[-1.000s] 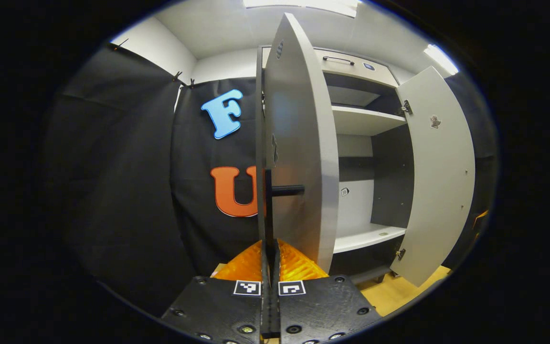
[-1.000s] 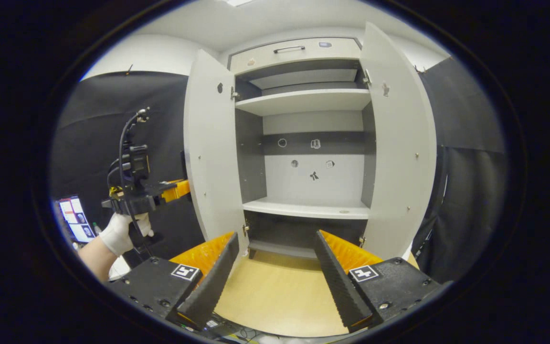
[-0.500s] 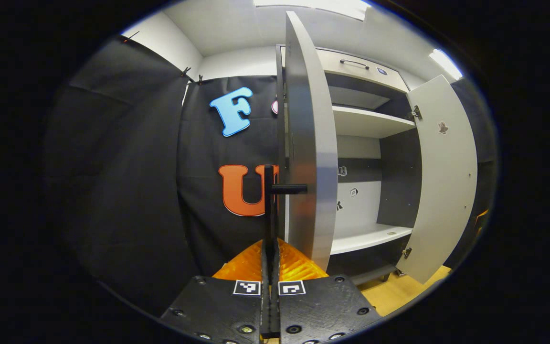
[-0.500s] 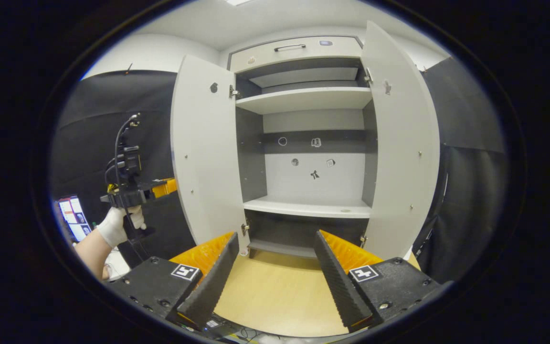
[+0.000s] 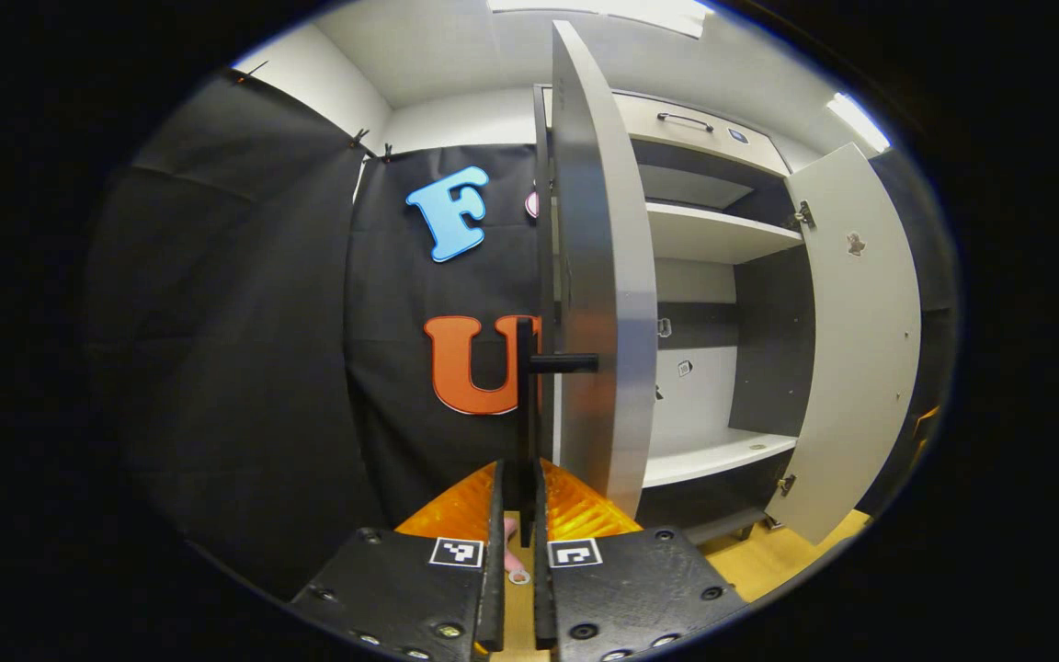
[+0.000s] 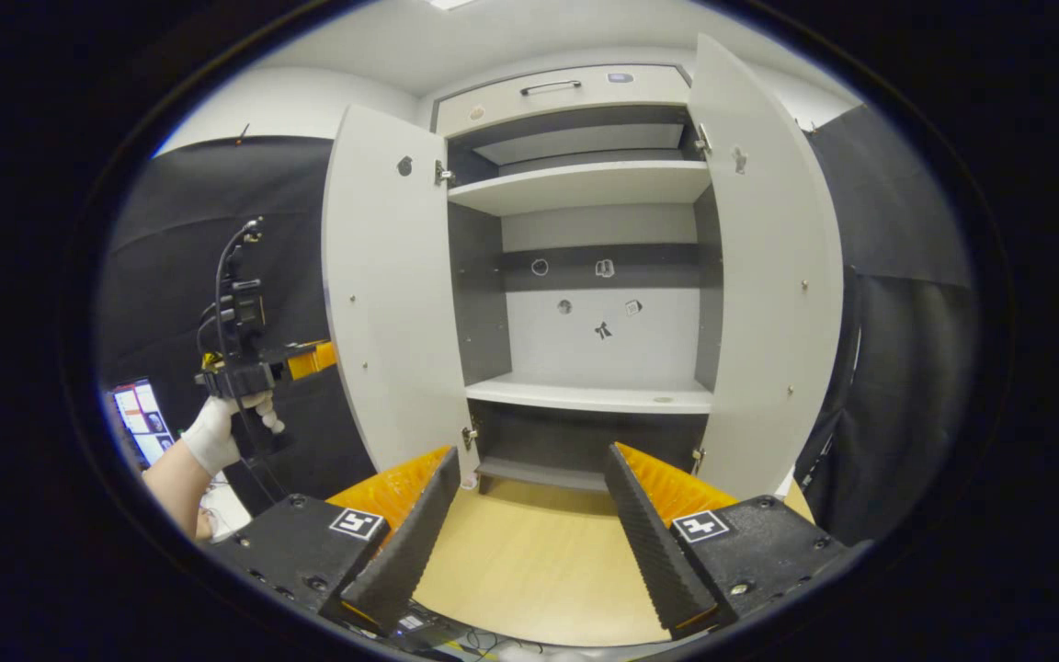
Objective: Open the right door of the double-door shoe cabinet with the right hand, and open the left door with the left hand.
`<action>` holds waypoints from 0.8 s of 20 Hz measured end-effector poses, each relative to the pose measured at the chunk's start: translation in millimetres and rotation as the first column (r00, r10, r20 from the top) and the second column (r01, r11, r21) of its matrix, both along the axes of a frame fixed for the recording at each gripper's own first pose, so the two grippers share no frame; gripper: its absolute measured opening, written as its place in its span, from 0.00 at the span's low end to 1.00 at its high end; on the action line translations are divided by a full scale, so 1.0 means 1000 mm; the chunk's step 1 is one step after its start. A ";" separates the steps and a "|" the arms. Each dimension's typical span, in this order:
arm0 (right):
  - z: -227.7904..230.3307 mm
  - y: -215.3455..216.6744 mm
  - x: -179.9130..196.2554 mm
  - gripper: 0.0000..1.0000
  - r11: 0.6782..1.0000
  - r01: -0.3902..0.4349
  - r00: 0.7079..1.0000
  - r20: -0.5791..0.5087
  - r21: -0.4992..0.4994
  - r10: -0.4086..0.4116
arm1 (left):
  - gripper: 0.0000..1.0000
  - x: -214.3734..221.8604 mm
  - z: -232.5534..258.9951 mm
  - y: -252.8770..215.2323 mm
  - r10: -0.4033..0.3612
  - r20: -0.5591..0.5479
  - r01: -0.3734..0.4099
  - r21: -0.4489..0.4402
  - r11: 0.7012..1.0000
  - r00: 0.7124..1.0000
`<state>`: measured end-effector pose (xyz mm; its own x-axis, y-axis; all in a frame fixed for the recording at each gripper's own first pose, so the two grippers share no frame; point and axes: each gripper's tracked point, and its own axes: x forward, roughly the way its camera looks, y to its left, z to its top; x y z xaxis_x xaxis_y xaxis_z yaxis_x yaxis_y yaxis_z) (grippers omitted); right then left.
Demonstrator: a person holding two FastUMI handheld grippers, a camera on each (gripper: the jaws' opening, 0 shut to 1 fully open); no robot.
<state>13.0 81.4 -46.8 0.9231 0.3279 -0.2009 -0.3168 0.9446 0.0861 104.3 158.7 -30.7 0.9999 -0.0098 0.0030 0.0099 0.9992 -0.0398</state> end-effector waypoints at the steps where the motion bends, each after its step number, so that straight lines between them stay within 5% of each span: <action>1: 0.001 -0.001 0.000 0.99 1.000 0.000 1.000 0.000 0.001 0.000 | 0.28 -0.004 -0.002 0.008 0.028 -0.009 -0.028 -0.001 1.000 1.000; 4: 0.003 -0.006 0.003 0.99 1.000 0.009 1.000 0.012 -0.009 -0.009 | 0.67 -0.018 -0.009 0.032 0.093 -0.028 -0.093 -0.004 0.996 0.995; 5: 0.004 -0.008 0.005 0.99 1.000 0.018 1.000 0.017 -0.015 -0.017 | 0.96 -0.023 -0.011 0.033 0.098 -0.033 -0.098 -0.005 0.995 0.995; 9: 0.007 -0.018 0.011 0.99 0.999 0.045 0.999 0.022 -0.008 -0.045 | 0.97 -0.054 -0.005 0.049 0.194 -0.036 -0.192 0.050 0.980 0.980; 16: 0.018 -0.042 0.025 1.00 0.994 0.112 0.993 0.047 -0.005 -0.112 | 0.97 -0.087 0.053 0.001 0.164 0.025 -0.165 0.053 0.985 0.986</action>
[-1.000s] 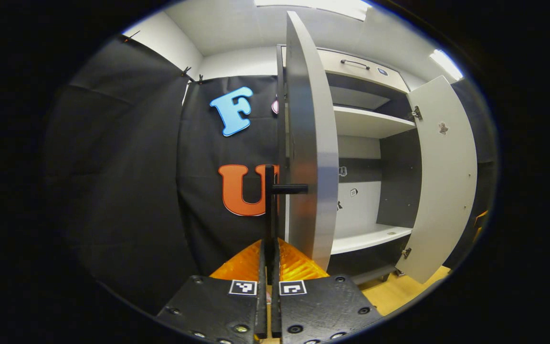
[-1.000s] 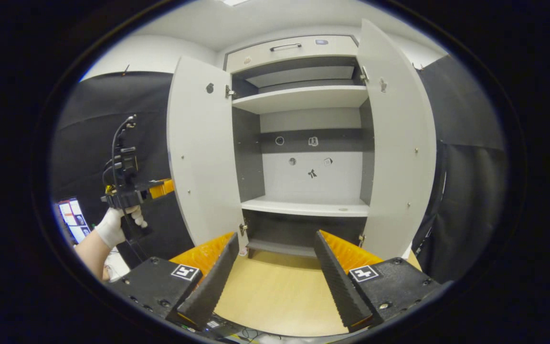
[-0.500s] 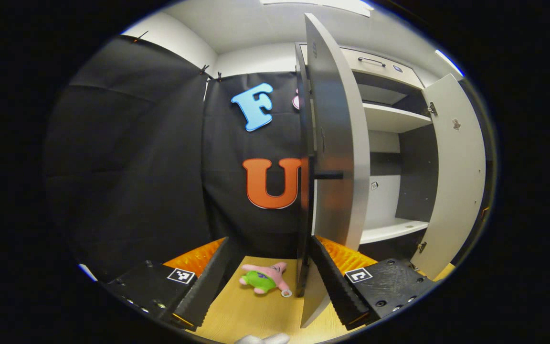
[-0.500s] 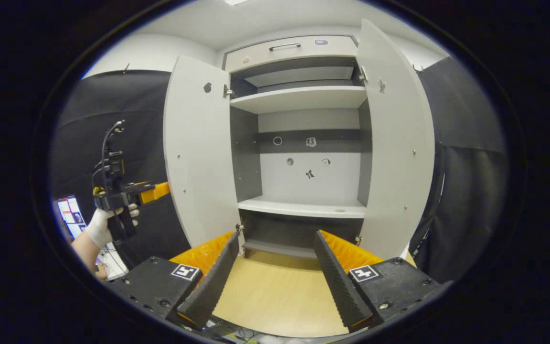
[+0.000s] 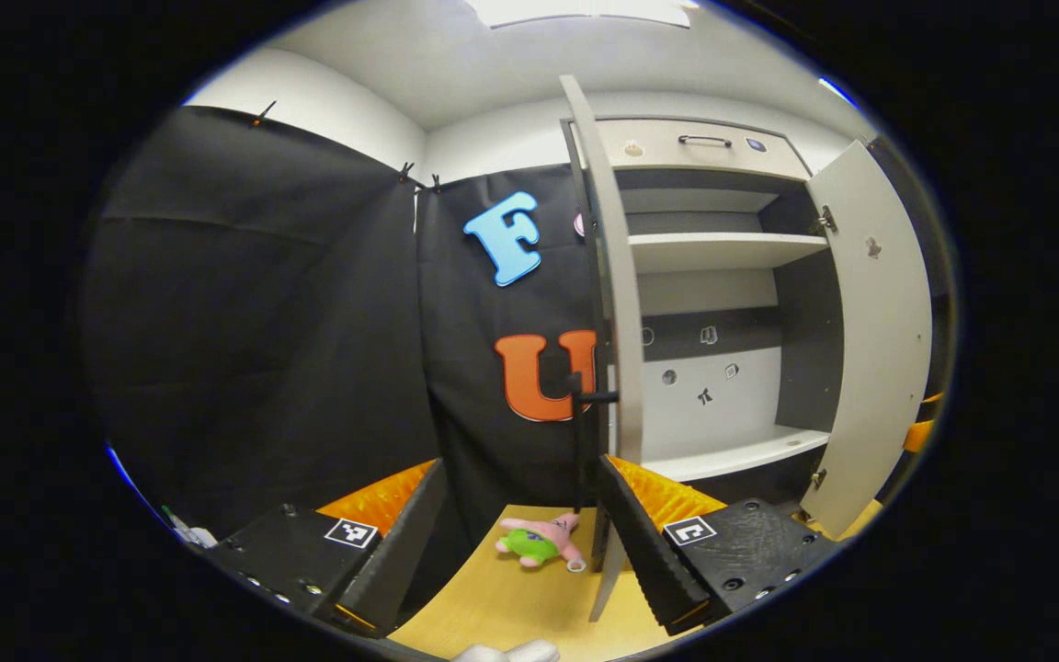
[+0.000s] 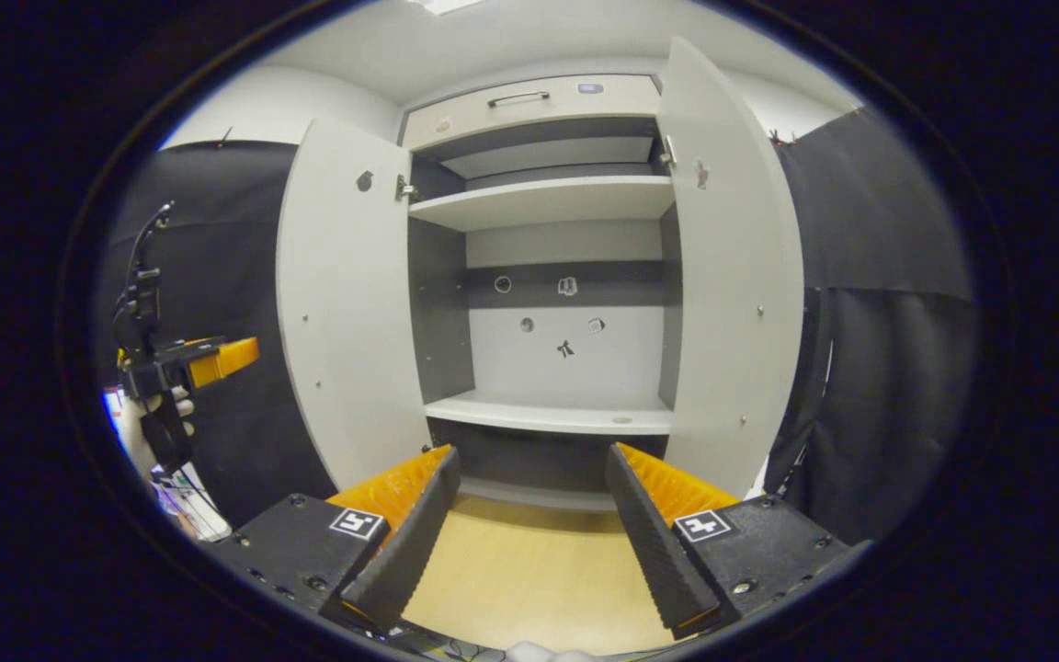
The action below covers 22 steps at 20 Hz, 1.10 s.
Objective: Open the right door of the double-door shoe cabinet with the right hand, and open the left door with the left hand.
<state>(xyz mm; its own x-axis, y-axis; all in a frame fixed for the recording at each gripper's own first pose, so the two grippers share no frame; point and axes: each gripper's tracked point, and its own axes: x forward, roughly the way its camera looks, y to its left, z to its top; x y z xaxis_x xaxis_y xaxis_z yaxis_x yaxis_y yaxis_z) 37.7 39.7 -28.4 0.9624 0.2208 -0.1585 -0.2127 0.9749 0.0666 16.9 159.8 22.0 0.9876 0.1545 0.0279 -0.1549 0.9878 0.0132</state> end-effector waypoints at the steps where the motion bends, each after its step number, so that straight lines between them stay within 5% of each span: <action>1: 0.003 -0.003 0.000 1.00 1.000 0.009 1.000 0.007 0.004 -0.009 | 0.97 0.001 0.006 -0.013 -0.026 0.005 0.026 -0.015 1.000 1.000; 10: 0.011 -0.029 0.000 1.00 0.996 0.084 0.996 0.041 -0.012 -0.083 | 0.96 0.012 0.010 -0.118 -0.163 0.013 0.164 -0.049 0.985 0.986; 22: 0.012 -0.047 -0.003 1.00 0.990 0.144 0.988 0.045 0.003 -0.144 | 0.96 -0.012 -0.055 -0.176 -0.186 -0.078 0.183 -0.034 0.982 0.979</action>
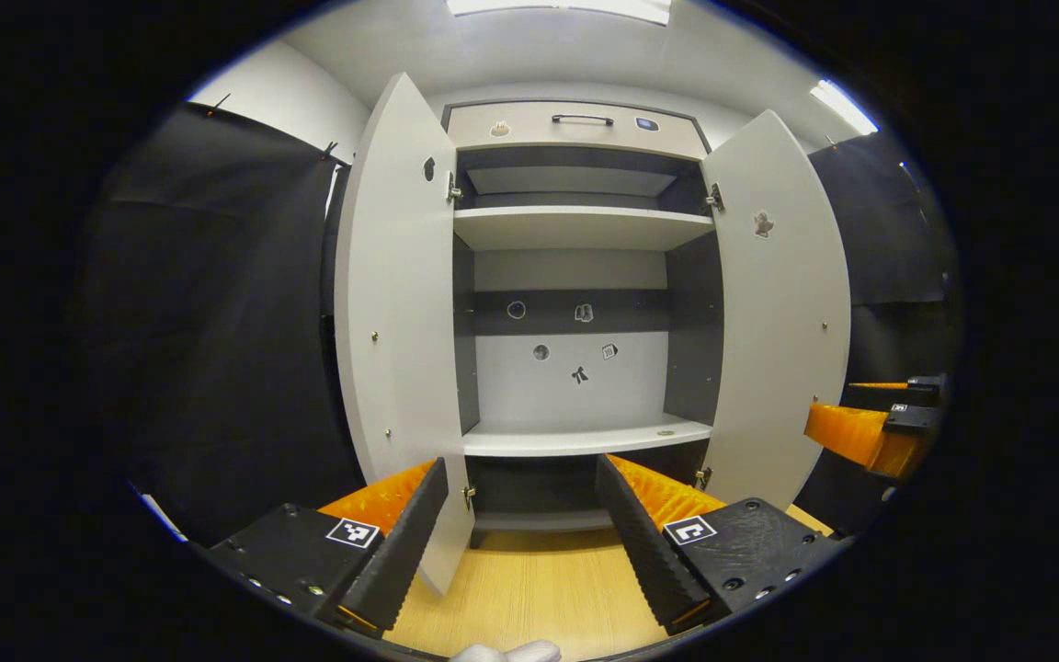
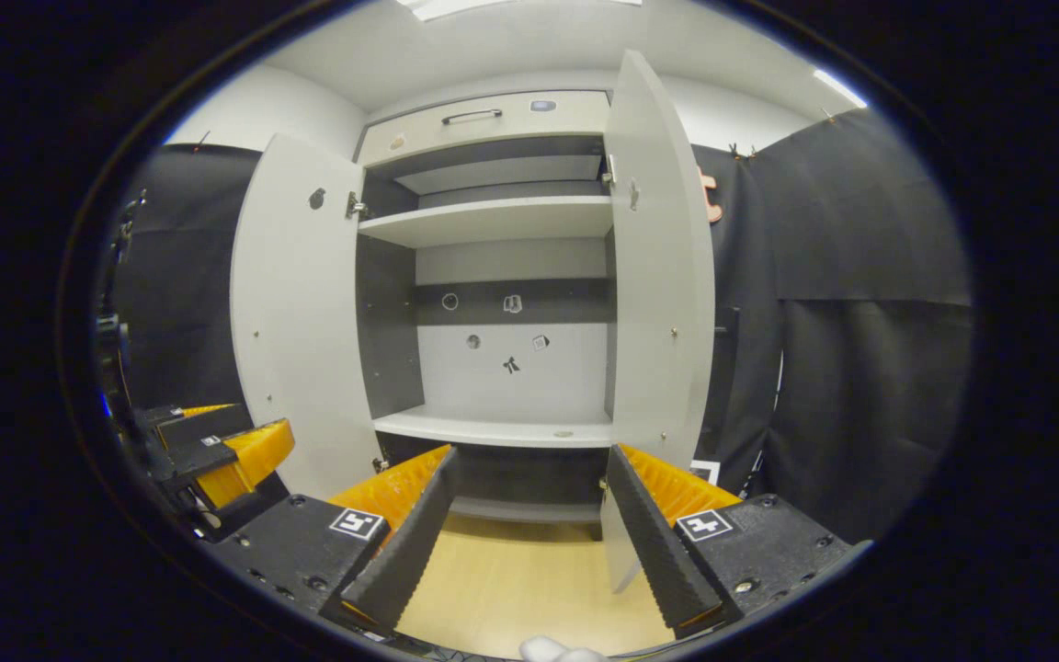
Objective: Open the right door of the double-door shoe cabinet with the right hand, and open the left door with the left hand.
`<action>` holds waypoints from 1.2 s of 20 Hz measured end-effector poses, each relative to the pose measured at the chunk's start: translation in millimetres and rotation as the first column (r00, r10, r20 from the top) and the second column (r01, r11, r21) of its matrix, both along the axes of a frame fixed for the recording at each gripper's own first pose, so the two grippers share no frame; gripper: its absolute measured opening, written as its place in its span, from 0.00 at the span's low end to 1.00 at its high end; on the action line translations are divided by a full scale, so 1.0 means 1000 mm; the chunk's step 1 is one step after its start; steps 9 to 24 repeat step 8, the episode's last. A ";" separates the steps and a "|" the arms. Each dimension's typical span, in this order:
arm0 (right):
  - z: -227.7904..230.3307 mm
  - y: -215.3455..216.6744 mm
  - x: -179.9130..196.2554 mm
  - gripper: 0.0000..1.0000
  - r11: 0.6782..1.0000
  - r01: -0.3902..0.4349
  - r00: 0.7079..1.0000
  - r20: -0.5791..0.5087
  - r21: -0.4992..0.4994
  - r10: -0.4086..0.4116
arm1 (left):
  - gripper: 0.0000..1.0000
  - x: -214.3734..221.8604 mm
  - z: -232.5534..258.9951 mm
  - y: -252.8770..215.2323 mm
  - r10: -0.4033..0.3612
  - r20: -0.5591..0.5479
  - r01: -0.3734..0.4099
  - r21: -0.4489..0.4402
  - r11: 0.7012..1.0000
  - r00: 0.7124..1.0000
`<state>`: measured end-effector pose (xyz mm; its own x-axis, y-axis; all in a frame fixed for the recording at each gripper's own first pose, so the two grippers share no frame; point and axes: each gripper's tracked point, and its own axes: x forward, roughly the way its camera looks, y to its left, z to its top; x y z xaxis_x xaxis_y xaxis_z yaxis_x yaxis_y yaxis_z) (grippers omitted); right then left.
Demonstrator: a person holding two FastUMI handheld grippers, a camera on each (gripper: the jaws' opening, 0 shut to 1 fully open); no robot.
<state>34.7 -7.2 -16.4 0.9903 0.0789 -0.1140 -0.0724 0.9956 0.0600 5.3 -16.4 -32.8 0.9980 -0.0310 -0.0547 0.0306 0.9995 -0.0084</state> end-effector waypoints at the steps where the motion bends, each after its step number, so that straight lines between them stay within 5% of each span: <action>1: 0.000 -0.002 0.000 1.00 1.000 0.007 1.000 -0.001 0.004 -0.007 | 0.96 0.001 -0.001 -0.001 -0.002 -0.002 0.002 0.011 1.000 1.000; 24: 0.000 -0.004 -0.002 1.00 1.000 0.023 1.000 0.004 0.008 -0.023 | 0.96 -0.002 0.002 -0.003 -0.013 0.006 0.013 0.015 1.000 1.000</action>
